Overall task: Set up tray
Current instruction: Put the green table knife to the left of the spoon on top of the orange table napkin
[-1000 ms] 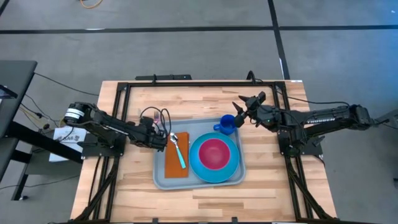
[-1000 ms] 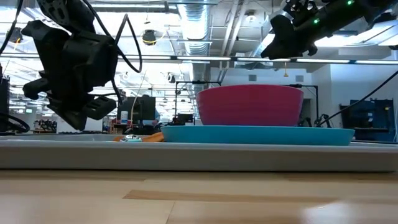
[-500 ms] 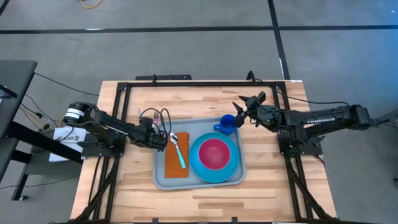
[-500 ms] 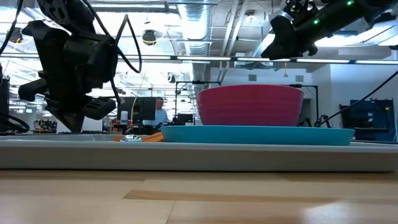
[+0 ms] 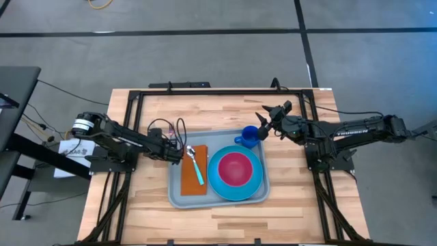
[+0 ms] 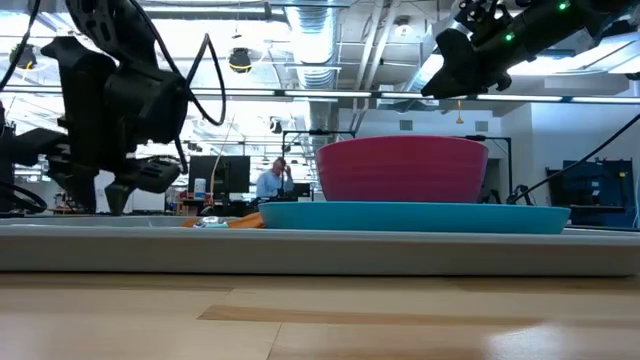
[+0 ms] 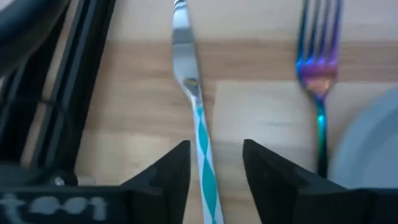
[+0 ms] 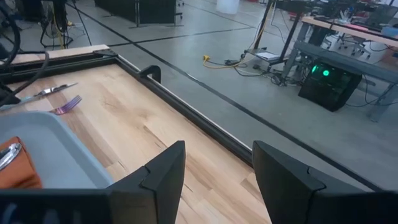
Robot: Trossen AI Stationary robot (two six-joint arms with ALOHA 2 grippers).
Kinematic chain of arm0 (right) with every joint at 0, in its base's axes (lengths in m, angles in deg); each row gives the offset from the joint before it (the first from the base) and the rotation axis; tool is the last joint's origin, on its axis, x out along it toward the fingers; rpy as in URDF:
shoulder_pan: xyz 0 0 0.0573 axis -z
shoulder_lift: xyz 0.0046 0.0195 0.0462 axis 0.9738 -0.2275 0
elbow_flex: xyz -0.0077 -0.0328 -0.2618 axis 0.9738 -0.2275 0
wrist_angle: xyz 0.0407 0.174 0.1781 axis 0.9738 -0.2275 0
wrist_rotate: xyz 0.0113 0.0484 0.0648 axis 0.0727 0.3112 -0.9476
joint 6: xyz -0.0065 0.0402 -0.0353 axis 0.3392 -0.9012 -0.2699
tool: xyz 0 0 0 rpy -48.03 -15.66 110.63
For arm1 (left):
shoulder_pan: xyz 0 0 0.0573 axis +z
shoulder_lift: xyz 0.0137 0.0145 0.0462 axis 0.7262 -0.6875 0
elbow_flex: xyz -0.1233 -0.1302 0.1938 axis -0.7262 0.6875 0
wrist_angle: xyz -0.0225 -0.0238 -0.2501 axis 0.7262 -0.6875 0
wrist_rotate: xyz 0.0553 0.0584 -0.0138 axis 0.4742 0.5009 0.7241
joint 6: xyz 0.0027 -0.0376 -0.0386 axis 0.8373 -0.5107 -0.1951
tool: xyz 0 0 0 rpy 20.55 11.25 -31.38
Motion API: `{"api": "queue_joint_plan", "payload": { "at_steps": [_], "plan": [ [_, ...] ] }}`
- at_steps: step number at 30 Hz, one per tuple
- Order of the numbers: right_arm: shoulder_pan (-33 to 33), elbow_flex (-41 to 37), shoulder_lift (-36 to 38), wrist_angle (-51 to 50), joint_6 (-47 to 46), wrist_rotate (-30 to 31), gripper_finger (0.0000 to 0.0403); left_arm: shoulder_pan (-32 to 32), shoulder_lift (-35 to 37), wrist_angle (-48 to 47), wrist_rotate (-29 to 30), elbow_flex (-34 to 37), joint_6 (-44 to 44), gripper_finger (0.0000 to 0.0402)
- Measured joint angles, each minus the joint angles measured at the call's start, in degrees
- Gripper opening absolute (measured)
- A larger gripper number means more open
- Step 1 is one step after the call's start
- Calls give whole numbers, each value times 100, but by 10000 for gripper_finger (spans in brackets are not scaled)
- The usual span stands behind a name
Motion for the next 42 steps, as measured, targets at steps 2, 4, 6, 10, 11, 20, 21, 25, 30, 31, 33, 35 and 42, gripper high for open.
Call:
{"api": "queue_joint_plan", "payload": {
  "at_steps": [2, 4, 6, 10, 11, 20, 21, 25, 30, 31, 33, 35, 42],
  "plan": [
    [0, 0, -2, -18, 0, 1, 178, 3, -159, 16, -47, 0, -213, 150],
    [0, 0, -2, -16, 0, 1, 178, 3, -407, 36, 10, -2, -411, 156],
    [0, 0, -2, -19, 0, 1, 178, 18, -672, 37, 45, -2, -599, 158],
    [0, 0, -2, -38, 0, 1, 176, 15, -1179, 51, 91, -21, -1055, 158],
    [0, 0, -2, -38, -1, 1, 176, 11, -1297, 58, 113, -38, -1149, 158],
    [-2, 0, -7, -40, -9, -231, 177, -16, -1796, 284, 344, 18, -1754, 99],
    [-2, 0, -7, -47, -9, -294, 176, -52, -1806, 409, 415, 79, -1821, 83],
    [-9, 0, -7, -73, -9, -438, 175, -223, -1793, 928, 796, 393, -1851, 24],
    [-80, 0, -7, -187, -133, -440, 178, -623, -1653, 511, 683, 270, -2381, 19],
    [-87, 0, -7, -176, -145, -440, 178, -711, -1546, 395, 586, 218, -2542, 21],
    [-120, 0, -7, -167, -146, -440, 177, -836, -1258, 213, 459, 109, -2721, 20],
    [-122, 0, -7, -165, -146, -440, 176, -896, -956, -20, 503, 28, -2703, 13],
    [-118, 0, -7, -166, -149, -440, 178, -1244, -421, -468, 1250, -561, -2579, 15]
  ]
}}
